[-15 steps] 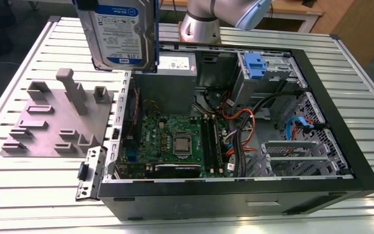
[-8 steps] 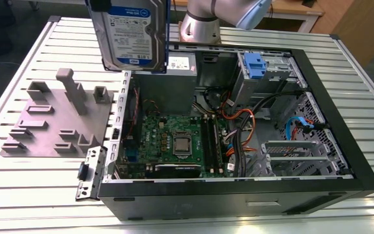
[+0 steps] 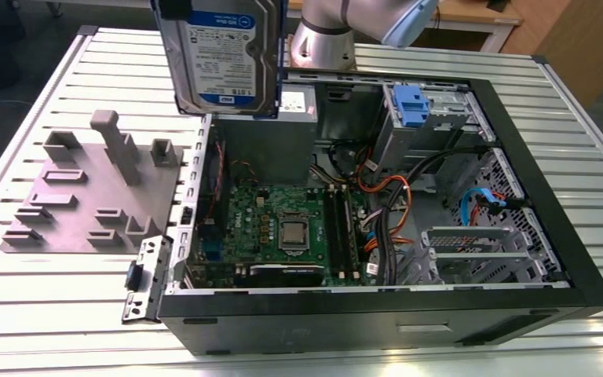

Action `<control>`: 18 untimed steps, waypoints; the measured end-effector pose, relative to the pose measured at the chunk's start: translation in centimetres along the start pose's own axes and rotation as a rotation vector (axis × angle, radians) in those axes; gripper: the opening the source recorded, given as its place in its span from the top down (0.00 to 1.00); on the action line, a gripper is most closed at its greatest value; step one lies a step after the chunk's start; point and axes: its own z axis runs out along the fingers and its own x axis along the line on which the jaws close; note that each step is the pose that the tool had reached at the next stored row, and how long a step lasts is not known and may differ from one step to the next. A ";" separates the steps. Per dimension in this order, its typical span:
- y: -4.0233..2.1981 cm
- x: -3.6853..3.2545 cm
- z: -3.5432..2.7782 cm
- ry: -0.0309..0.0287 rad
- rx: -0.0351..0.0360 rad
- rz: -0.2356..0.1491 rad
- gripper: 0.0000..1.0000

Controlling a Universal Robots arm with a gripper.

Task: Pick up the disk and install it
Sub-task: 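Pick up the disk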

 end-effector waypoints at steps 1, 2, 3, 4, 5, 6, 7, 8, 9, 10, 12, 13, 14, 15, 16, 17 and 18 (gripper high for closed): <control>-0.11 0.00 0.00 0.0000 0.0000 0.000 0.63; -0.22 -0.01 0.00 0.0000 0.0000 0.000 0.63; -0.34 -0.01 0.00 0.0000 0.0000 0.000 0.63; -0.47 -0.02 0.00 0.0000 0.0000 0.000 0.63; -0.59 -0.02 0.00 0.0000 0.0000 0.000 0.63; -0.72 -0.02 0.00 0.0000 0.0000 0.000 0.63; -0.85 -0.03 0.00 0.0000 0.0000 0.000 0.63; -0.97 -0.03 0.00 0.0000 0.0000 0.000 0.63; -1.10 -0.03 0.00 0.0000 0.0000 0.000 0.63; -1.24 -0.04 0.00 0.0000 0.0000 0.000 0.63; -1.48 -0.05 0.00 0.0000 0.0000 0.000 0.63; -1.61 -0.05 0.00 0.0000 0.0000 0.000 0.63; -1.73 -0.06 0.00 0.0000 0.0000 0.000 0.63; -1.85 -0.06 -0.01 0.0000 -0.0001 0.000 0.63; -1.95 -0.06 0.00 0.0000 0.0001 0.000 0.63; -2.01 -0.06 0.00 0.0000 0.0000 0.000 0.63; -2.02 -0.06 0.00 0.0000 0.0000 0.000 0.63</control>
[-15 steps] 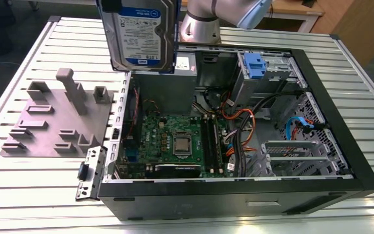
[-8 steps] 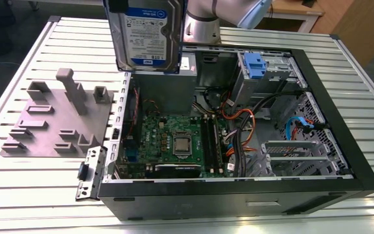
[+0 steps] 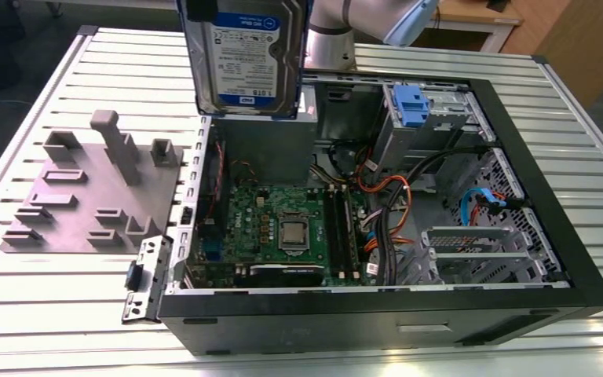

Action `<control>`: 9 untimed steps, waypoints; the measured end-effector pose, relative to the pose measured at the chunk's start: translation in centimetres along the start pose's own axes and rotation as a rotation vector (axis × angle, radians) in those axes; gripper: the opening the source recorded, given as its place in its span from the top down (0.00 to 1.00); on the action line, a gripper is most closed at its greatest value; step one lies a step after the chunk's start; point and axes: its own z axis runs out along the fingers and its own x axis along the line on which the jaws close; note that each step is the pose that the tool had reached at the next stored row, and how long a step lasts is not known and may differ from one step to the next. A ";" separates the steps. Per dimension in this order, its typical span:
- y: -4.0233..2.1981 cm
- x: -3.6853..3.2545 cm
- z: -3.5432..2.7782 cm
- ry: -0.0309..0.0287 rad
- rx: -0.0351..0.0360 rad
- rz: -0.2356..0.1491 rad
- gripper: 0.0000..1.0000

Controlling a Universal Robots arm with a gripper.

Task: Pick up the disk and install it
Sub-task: 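Pick up the disk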

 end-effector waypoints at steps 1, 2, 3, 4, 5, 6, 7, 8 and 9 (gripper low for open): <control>-0.01 0.00 0.00 0.0000 0.0000 0.000 0.63; -0.01 0.00 0.00 0.0000 0.0000 0.000 0.63; -0.02 -0.01 0.00 0.0000 0.0000 0.000 0.63; -0.02 -0.01 0.00 0.0001 0.0000 0.000 0.63; -0.02 -0.01 0.00 0.0000 0.0000 0.000 0.63; -0.02 -0.01 0.00 0.0000 0.0000 0.000 0.63; -0.03 -0.01 0.00 0.0000 0.0000 0.000 0.63; -0.03 -0.01 0.00 0.0000 0.0000 0.000 0.63; -0.03 -0.01 0.00 0.0000 0.0000 0.000 0.63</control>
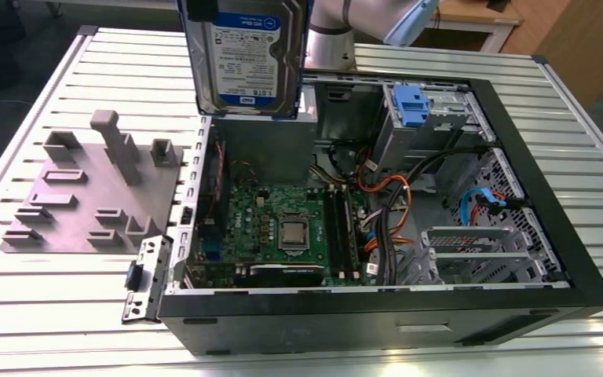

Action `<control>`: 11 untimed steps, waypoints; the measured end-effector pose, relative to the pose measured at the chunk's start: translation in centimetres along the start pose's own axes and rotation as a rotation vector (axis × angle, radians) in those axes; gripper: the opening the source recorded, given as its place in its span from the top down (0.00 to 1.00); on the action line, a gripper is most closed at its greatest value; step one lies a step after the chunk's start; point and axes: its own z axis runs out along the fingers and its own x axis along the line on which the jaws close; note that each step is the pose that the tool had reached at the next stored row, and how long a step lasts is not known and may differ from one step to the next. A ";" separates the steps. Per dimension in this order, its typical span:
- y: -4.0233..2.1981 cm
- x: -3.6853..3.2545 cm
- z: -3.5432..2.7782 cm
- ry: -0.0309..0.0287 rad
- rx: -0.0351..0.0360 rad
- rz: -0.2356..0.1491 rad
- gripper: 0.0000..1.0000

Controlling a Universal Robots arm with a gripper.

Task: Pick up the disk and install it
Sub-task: 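Pick up the disk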

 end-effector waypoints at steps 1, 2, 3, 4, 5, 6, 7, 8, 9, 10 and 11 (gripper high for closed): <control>-0.01 0.00 0.00 0.0000 0.0000 0.000 0.63; -0.04 0.00 0.00 0.0000 0.0000 0.000 0.63; -0.10 -0.01 0.00 0.0000 0.0000 0.000 0.63; -0.17 -0.01 0.00 0.0001 0.0000 0.000 0.63; -0.26 -0.01 0.00 0.0001 0.0000 0.000 0.63; -0.38 -0.01 0.00 0.0000 0.0000 0.000 0.63; -0.50 -0.02 0.00 0.0000 0.0000 0.000 0.63; -0.62 -0.02 0.00 0.0000 0.0000 0.000 0.63; -0.75 -0.02 -0.01 0.0000 -0.0001 0.000 0.63; -0.87 -0.03 0.00 0.0000 0.0000 0.000 0.63; -1.00 -0.03 -0.01 0.0000 0.0000 0.000 0.63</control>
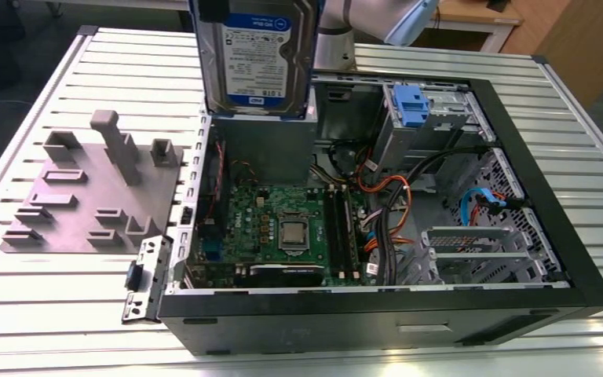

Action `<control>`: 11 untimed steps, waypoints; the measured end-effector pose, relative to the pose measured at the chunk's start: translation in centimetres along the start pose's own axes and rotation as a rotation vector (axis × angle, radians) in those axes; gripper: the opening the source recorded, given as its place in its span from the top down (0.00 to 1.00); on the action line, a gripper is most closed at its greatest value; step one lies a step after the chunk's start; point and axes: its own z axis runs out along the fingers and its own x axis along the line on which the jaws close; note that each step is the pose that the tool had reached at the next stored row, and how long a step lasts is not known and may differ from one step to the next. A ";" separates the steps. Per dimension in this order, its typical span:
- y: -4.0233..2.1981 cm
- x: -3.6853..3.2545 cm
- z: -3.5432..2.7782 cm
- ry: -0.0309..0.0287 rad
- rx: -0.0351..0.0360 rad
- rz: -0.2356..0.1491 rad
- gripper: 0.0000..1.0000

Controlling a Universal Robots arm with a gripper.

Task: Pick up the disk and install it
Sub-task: 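Pick up the disk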

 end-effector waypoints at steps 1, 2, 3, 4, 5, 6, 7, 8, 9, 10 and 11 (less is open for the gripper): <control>-0.13 0.00 0.00 0.0000 0.0000 0.000 0.63; -0.26 -0.01 0.00 0.0000 0.0000 0.000 0.63; -0.40 -0.01 0.00 0.0000 0.0000 0.000 0.63; -0.53 -0.01 0.00 -0.0001 0.0000 0.000 0.63; -0.67 -0.02 0.00 0.0000 0.0000 0.000 0.63; -0.80 -0.03 0.00 0.0000 0.0000 0.000 0.63; -0.93 -0.03 0.00 0.0000 0.0000 0.000 0.63; -1.06 -0.03 0.00 -0.0001 0.0001 0.000 0.63; -1.18 -0.04 0.00 0.0000 0.0000 0.000 0.63; -1.30 -0.04 0.00 0.0000 0.0000 0.000 0.63; -1.42 -0.05 -0.01 0.0000 0.0000 0.000 0.63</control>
